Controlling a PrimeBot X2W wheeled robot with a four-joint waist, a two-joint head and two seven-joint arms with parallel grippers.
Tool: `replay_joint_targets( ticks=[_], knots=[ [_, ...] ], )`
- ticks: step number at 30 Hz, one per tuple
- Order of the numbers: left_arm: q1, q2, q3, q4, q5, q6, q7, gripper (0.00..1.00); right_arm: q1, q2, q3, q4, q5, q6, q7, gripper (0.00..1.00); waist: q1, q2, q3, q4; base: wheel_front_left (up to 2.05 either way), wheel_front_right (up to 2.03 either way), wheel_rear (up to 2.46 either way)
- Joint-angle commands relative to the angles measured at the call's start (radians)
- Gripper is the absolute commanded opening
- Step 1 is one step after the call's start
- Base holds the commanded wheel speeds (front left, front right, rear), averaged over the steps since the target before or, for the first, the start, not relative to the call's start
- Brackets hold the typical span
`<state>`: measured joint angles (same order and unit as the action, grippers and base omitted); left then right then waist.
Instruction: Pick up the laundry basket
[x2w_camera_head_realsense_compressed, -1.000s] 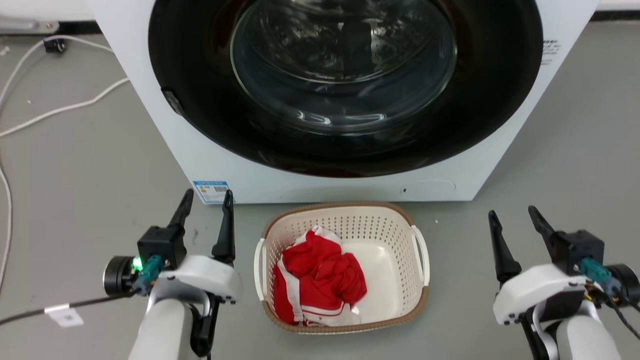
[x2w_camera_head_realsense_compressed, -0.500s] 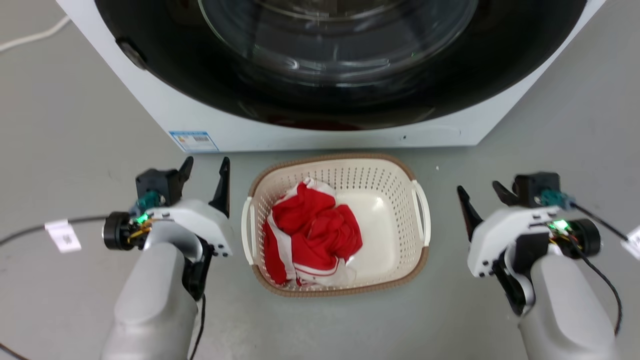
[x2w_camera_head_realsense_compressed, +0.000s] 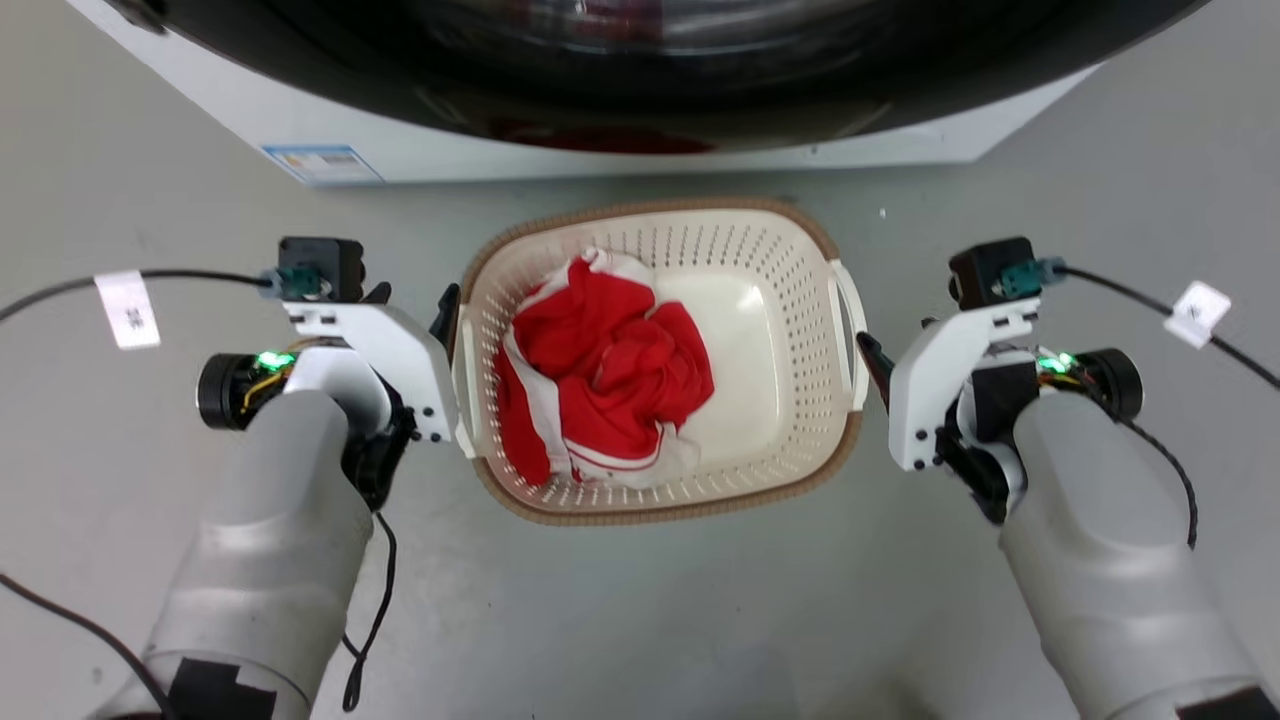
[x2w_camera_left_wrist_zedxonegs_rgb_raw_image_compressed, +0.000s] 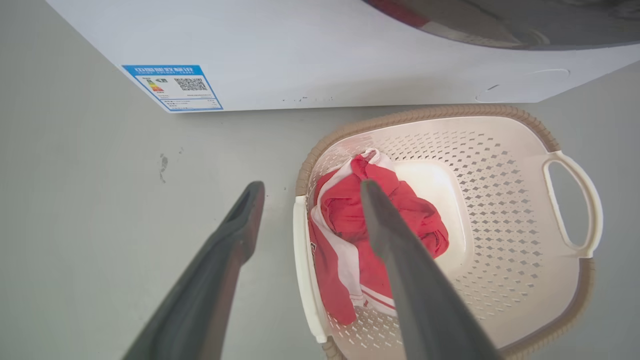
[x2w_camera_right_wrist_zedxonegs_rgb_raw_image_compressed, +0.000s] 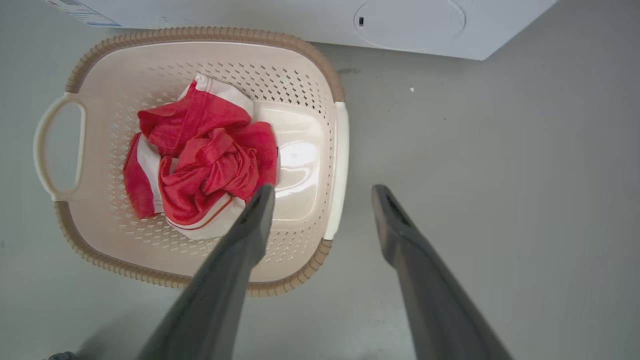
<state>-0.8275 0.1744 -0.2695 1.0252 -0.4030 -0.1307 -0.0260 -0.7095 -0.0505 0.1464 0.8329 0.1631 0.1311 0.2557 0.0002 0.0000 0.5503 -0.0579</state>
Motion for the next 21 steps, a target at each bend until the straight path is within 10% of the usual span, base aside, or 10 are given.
replay_joint_targets(
  ticks=[1, 21],
  knots=[
    [-0.027, 0.008, -0.025, 0.009, -0.032, 0.001, 0.025, 1.0, -0.043, 0.001, 0.014, 0.034, 0.018, -0.001, 0.008, 1.0, -0.0002, 0.0, 0.05, -0.013, 0.0, 0.0, 0.0],
    [-0.175, 0.121, -0.272, 0.028, -0.34, 0.001, 0.323, 1.0, -0.324, 0.001, 0.218, 0.312, 0.232, -0.001, 0.106, 1.0, -0.0002, 0.0, 0.244, -0.028, 0.0, 0.0, 0.0]
  ],
)
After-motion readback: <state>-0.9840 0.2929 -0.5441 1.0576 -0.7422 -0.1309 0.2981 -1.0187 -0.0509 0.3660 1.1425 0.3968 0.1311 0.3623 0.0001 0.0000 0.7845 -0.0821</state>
